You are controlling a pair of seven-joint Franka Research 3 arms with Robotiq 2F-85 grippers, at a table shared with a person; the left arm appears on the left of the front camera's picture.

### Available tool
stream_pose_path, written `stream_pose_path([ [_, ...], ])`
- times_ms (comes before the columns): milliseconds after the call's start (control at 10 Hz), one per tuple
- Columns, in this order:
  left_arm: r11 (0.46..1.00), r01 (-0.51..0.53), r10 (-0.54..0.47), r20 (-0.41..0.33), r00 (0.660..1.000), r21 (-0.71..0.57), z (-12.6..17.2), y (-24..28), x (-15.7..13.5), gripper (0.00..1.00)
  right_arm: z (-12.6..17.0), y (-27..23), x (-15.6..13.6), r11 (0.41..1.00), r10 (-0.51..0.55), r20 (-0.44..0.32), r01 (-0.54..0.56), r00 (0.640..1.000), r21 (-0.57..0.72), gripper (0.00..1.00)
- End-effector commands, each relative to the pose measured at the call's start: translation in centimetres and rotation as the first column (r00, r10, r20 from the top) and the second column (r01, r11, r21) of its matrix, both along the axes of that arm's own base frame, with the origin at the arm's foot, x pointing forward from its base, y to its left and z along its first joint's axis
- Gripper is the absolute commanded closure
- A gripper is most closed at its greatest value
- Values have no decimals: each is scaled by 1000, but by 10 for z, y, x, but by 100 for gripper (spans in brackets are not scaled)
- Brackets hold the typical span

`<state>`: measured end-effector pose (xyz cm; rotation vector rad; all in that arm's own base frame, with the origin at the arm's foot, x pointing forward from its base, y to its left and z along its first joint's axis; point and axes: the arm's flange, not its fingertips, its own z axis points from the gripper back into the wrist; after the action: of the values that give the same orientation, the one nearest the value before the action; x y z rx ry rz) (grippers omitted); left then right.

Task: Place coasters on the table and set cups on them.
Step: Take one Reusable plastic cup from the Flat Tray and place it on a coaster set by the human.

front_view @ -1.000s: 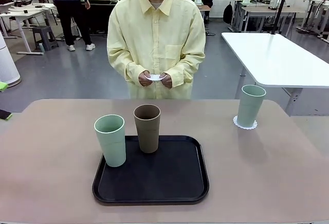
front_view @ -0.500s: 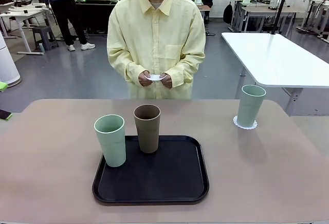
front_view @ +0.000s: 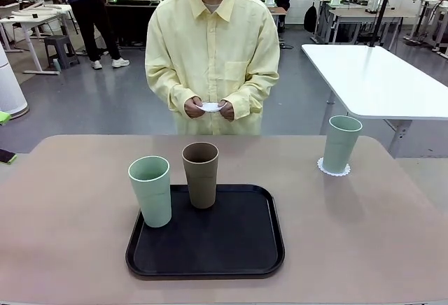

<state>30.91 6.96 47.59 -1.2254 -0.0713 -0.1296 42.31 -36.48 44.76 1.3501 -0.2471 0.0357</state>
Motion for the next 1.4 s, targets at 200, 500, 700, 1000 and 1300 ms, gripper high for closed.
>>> stream_pose_path([
  [200,1000,3,-3,12,1000,-9,1,1,-1,0,-1,1,0,1000,-1,-1,1,1000,2,0],
  [500,1000,3,-3,12,1000,-9,1,1,-1,0,-1,1,0,1000,-1,-1,1,1000,2,0],
  [700,1000,3,-3,12,1000,-9,1,1,-1,0,-1,1,0,1000,-1,-1,1,1000,2,0],
  [1000,1000,3,-3,12,1000,-9,1,1,-1,0,-1,1,0,1000,-1,-1,1,1000,2,0],
  [1300,1000,3,-3,12,1000,-9,1,1,-1,0,-1,1,0,1000,-1,-1,1,1000,2,0],
])
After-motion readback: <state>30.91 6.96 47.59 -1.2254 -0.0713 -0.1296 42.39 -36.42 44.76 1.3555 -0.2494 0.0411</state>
